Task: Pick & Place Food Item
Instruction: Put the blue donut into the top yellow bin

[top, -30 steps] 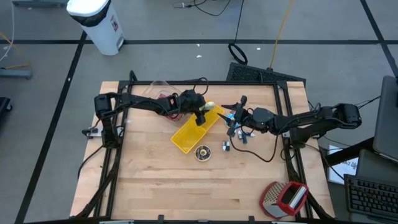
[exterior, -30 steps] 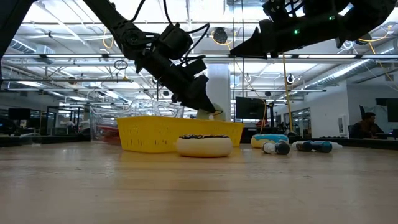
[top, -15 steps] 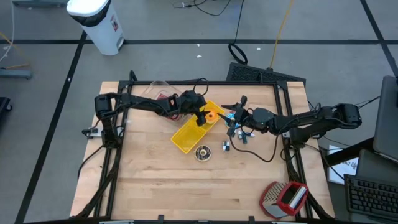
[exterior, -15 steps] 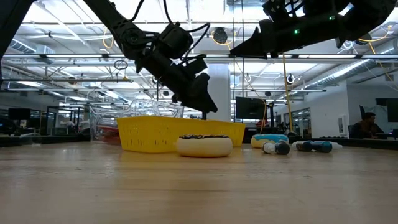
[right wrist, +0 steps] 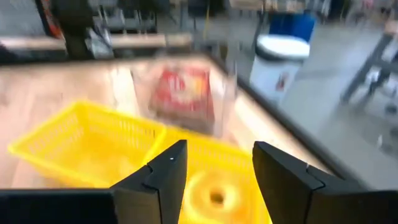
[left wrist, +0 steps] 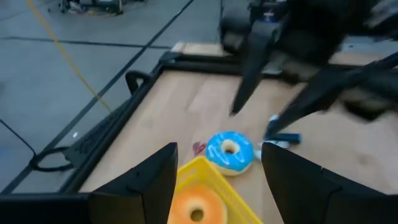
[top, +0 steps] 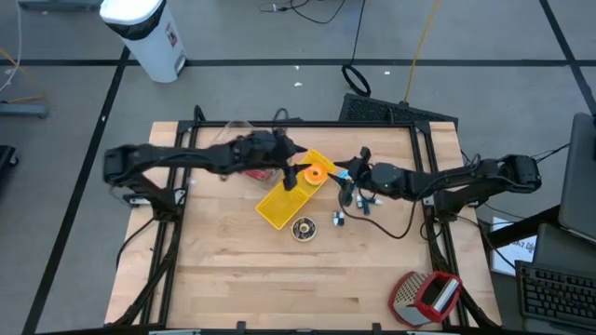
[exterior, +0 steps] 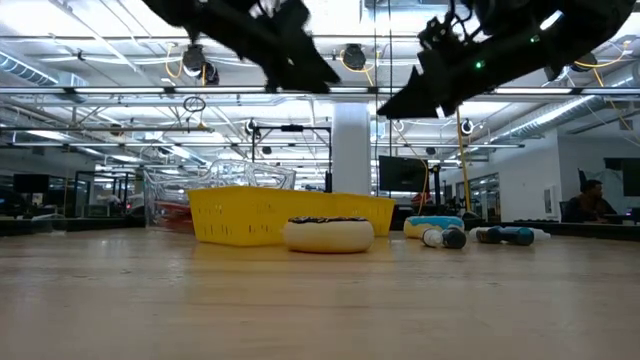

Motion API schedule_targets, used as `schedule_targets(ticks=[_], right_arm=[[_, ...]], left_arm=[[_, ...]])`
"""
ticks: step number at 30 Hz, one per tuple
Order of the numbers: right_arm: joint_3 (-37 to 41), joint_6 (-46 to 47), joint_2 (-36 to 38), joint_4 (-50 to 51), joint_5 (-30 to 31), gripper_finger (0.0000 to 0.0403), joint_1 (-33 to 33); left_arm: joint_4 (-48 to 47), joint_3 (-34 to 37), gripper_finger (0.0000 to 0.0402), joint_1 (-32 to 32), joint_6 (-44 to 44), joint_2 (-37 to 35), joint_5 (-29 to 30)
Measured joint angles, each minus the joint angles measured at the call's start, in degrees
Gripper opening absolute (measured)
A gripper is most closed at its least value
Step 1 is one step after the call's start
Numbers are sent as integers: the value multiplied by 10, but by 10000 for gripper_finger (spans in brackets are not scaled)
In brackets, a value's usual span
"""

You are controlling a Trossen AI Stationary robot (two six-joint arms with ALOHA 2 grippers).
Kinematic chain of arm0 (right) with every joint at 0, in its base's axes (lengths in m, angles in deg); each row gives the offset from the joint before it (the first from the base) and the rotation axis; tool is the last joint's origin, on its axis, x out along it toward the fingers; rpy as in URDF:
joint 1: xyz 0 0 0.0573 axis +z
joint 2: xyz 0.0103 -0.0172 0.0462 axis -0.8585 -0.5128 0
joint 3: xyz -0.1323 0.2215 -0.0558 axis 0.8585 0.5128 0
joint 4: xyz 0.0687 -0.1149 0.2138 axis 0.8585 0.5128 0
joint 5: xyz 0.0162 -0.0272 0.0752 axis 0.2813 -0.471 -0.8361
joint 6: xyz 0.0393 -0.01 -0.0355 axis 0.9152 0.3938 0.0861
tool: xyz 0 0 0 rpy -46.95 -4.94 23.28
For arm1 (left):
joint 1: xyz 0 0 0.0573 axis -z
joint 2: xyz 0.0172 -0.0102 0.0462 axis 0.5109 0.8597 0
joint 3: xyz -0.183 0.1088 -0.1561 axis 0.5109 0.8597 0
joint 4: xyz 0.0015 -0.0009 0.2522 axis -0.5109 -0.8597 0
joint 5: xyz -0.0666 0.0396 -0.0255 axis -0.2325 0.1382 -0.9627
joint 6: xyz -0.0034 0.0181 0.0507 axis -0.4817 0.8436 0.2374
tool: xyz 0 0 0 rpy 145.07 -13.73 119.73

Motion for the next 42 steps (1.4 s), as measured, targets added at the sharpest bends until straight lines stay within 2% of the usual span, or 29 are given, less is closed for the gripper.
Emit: schedule_targets(ticks=[3,7,14,16,22,27,32,37,42], right_arm=[[-26,42,0,106,0,177,-5],[-47,87,0,203,0,178,-12],[-49,147,-6,290,-60,177,-41],[-49,145,-16,308,-60,175,-48],[-49,114,-64,318,-80,175,-54],[-49,106,-113,311,-105,174,-61],[-49,104,-153,303,-105,168,-70],[-50,104,-169,301,-104,158,-70],[-50,107,-169,302,-103,128,-72]], left_arm=[[-50,3,234,4,3,-57,-8],[-43,53,234,5,8,-127,-19],[123,231,234,-20,-40,-236,-13],[159,275,234,-28,-59,-263,-6],[198,352,234,-41,-96,-323,1],[197,372,235,-41,-99,-337,1],[195,373,234,-41,-95,-326,1],[198,373,235,-41,-82,-305,1],[197,373,235,-41,-80,-281,1]])
